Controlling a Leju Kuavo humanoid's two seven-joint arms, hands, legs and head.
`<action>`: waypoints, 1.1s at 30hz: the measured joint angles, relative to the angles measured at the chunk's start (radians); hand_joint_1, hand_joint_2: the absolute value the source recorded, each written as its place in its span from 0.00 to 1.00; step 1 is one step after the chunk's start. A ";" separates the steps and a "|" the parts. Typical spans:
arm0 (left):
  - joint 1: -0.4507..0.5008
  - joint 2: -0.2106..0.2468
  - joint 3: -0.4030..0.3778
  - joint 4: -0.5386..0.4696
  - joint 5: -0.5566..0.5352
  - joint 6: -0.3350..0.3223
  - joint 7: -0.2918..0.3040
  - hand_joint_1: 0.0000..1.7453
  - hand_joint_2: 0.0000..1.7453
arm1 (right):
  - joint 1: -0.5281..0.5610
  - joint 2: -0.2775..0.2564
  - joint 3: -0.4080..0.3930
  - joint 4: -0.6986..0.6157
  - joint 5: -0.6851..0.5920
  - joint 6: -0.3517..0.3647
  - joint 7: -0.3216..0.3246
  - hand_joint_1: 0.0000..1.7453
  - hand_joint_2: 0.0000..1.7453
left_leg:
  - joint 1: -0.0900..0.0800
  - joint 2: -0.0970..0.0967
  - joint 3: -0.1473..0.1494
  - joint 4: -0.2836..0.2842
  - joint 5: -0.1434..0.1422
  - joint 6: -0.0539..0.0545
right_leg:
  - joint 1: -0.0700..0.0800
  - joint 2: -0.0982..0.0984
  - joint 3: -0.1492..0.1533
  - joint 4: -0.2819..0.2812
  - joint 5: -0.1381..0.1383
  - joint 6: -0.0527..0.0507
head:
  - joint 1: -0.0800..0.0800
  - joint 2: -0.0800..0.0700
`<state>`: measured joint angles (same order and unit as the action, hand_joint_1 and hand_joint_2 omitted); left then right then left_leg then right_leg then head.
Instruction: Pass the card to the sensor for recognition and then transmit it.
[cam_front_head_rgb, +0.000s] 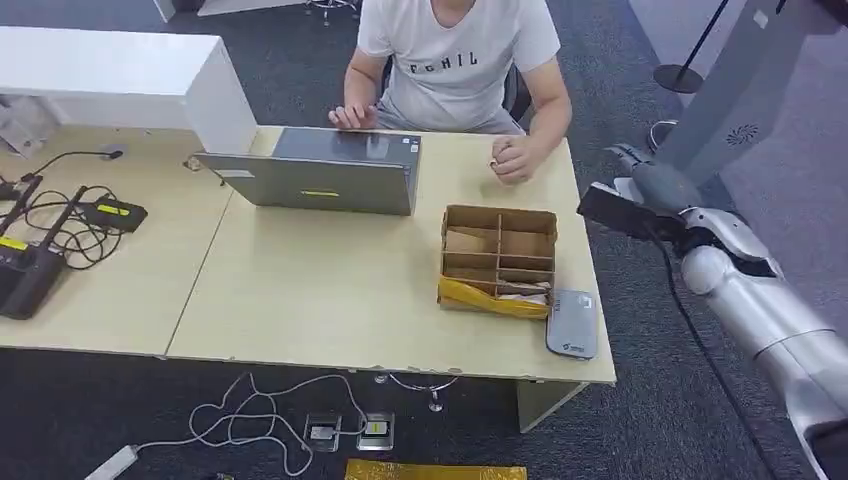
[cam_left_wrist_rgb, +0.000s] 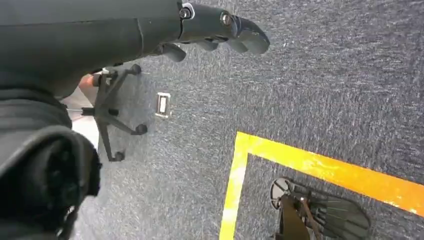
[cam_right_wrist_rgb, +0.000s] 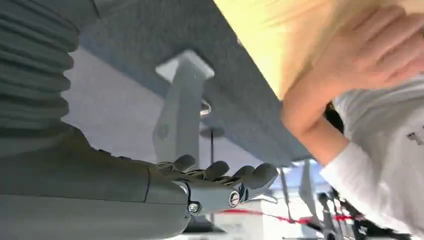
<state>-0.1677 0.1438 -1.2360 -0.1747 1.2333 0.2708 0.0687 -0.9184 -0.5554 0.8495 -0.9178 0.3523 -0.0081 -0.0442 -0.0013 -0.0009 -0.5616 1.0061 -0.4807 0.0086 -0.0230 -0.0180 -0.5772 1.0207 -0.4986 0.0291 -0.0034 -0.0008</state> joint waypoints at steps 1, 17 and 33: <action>0.000 0.001 0.000 0.000 0.000 -0.003 -0.004 0.00 0.00 | 0.011 -0.010 -0.004 -0.010 -0.033 -0.022 0.019 0.00 0.00 | 0.000 0.000 0.000 0.000 0.000 0.000 | 0.000 0.000 0.000 0.000 0.000 0.000 | -0.001 0.000; 0.008 0.011 0.002 0.000 0.018 0.008 -0.010 0.00 0.00 | 0.237 -0.263 -0.055 -0.440 -0.055 -0.285 0.298 0.00 0.00 | 0.000 0.000 0.000 0.000 -0.001 0.000 | 0.000 -0.001 0.000 -0.001 0.000 0.000 | 0.000 0.000; 0.009 0.002 0.011 0.000 0.039 0.047 -0.002 0.00 0.00 | 0.679 -0.295 -0.221 -0.843 0.321 -0.247 0.471 0.00 0.00 | 0.001 0.000 0.000 -0.001 -0.001 -0.001 | 0.001 0.000 0.001 -0.001 -0.001 -0.001 | 0.000 0.000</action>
<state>-0.1585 0.1457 -1.2253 -0.1747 1.2718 0.3174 0.0664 -0.2391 -0.8507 0.6286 -1.7609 0.6733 -0.2552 0.4272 0.0001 -0.0007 -0.5612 1.0054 -0.4820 0.0076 -0.0219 -0.0176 -0.5759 1.0196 -0.4996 0.0285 -0.0034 -0.0008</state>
